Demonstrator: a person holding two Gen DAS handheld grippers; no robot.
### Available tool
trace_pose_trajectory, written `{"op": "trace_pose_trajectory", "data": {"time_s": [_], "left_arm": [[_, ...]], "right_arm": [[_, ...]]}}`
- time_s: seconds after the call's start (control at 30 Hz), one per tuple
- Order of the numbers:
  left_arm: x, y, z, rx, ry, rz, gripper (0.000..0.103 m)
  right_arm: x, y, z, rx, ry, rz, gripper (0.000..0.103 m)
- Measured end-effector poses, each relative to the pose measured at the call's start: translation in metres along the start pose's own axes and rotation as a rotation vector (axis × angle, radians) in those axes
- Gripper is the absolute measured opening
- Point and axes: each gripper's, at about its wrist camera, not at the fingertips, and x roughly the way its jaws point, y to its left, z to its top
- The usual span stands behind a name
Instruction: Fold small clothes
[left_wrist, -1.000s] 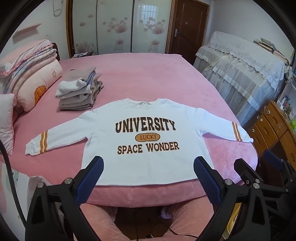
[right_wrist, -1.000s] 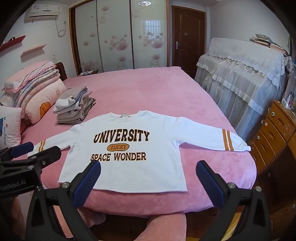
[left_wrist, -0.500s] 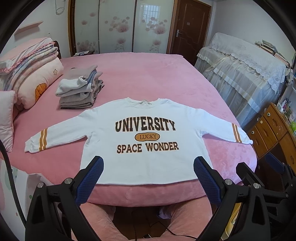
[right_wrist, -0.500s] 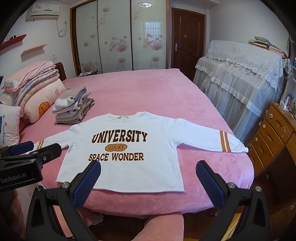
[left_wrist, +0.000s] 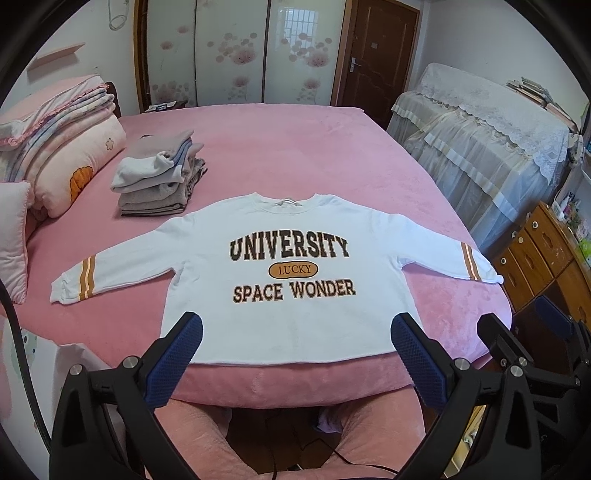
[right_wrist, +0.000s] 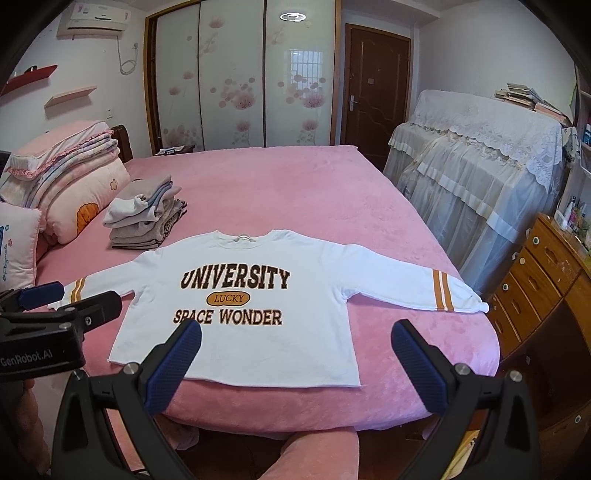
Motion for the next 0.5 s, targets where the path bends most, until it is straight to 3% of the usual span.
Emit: {"op": "trace_pose_trajectory", "data": {"time_s": [0.5], "left_arm": [[-0.0022,0.0024,0.0020,-0.004,-0.018,0.020,0.101]], "right_arm": [[-0.0025,-0.0020,0.0034,0.016,-0.018,0.009,0.103]]}}
